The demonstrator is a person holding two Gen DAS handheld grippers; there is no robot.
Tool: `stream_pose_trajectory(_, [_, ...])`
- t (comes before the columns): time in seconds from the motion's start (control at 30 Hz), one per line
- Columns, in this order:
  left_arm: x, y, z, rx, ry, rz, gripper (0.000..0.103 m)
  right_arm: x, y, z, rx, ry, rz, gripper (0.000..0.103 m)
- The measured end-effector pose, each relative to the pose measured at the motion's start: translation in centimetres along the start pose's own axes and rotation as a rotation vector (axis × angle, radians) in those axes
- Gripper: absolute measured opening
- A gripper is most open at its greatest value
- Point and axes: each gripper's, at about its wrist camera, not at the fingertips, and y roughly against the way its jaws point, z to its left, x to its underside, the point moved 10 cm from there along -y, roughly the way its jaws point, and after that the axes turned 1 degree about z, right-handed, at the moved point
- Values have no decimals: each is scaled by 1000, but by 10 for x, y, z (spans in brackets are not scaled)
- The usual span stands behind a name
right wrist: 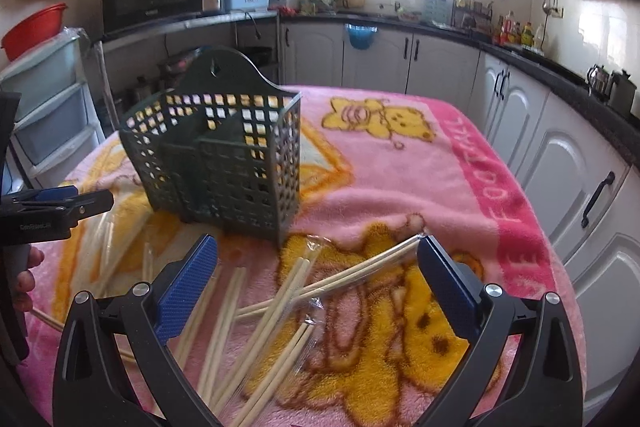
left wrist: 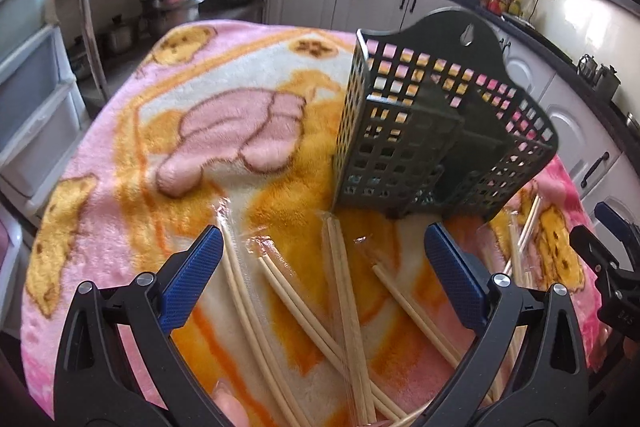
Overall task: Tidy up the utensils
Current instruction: 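Lower the right tool onto a wrapped chopstick pair and close it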
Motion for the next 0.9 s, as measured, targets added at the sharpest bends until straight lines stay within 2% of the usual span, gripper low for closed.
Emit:
stream_pose_trajectory(0.13, [3, -17, 3, 5, 1, 50, 90, 1, -14, 1, -9, 9, 33, 97])
stream_pose_trajectory(0.2, [6, -26, 5, 22, 9, 85, 76, 1, -21, -1, -13, 8, 48, 96])
stream_pose_trajectory(0.23, [7, -30, 6, 27, 14, 100, 70, 1, -25, -2, -18, 5, 56, 92])
stream_pose_trajectory(0.3, [11, -38, 9, 43, 38, 135, 63, 1, -33, -2, -33, -5, 83, 82])
stream_pose_trajectory(0.43, [13, -48, 8, 87, 65, 173, 48, 3, -45, -3, -60, -27, 126, 75])
stream_pose_trajectory(0.53, [12, -52, 6, 101, 72, 189, 43, 6, -53, -2, -88, -41, 162, 66])
stream_pose_trajectory(0.7, [9, -59, 3, 135, 92, 213, 40, 15, -68, 2, -183, -106, 235, 59])
stream_pose_trajectory(0.87, [6, -67, 3, 137, 89, 227, 37, 22, -83, -1, -198, -119, 297, 48])
stream_pose_trajectory(0.9, [6, -68, 3, 137, 88, 228, 36, 24, -85, 0, -207, -121, 306, 42])
